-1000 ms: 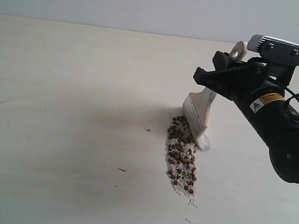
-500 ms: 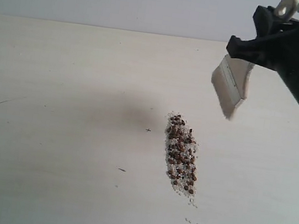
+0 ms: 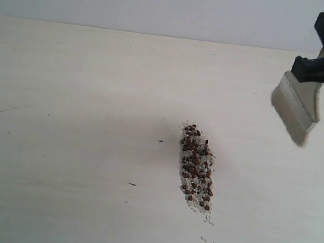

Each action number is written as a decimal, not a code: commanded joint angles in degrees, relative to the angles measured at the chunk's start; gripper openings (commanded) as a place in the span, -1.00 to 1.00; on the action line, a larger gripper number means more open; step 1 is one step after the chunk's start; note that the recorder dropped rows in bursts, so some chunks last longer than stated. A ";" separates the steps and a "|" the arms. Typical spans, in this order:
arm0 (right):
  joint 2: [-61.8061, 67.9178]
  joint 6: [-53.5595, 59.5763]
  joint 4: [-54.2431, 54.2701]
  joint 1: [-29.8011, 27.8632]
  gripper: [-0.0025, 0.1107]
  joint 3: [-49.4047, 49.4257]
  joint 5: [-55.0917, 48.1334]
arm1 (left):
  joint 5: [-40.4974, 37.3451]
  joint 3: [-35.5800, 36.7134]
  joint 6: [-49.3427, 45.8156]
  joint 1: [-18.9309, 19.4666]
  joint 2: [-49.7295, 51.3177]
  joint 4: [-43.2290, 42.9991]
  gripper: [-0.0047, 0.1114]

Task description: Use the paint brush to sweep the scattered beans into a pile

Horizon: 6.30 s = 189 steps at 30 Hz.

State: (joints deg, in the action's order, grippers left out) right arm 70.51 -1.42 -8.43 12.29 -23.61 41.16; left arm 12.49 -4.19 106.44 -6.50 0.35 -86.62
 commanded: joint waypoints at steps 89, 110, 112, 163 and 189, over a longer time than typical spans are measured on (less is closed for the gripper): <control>26.38 -55.77 -82.08 -2.46 -0.96 -27.04 28.80 | 0.07 0.29 0.15 0.05 -0.35 -0.23 -0.92; 28.44 -45.04 -74.07 -8.48 -0.96 -35.22 28.80 | -0.16 0.29 0.15 0.05 -0.35 -0.23 -0.92; 31.46 -46.15 -74.21 -10.08 -0.96 -38.07 28.80 | -0.16 0.29 0.15 0.05 -0.35 -0.23 -0.92; 60.72 -86.80 -91.52 -6.30 -0.96 -70.58 28.80 | -0.16 0.29 0.15 0.05 -0.35 -0.23 -0.92; 57.11 -80.12 -91.52 -6.30 -0.96 -70.58 28.80 | -0.14 0.29 0.17 0.05 -0.35 -0.23 -0.92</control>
State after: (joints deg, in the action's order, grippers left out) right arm 129.52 -81.53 -100.47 5.90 -93.88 69.80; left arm 12.49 -4.19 106.44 -6.50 0.35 -86.62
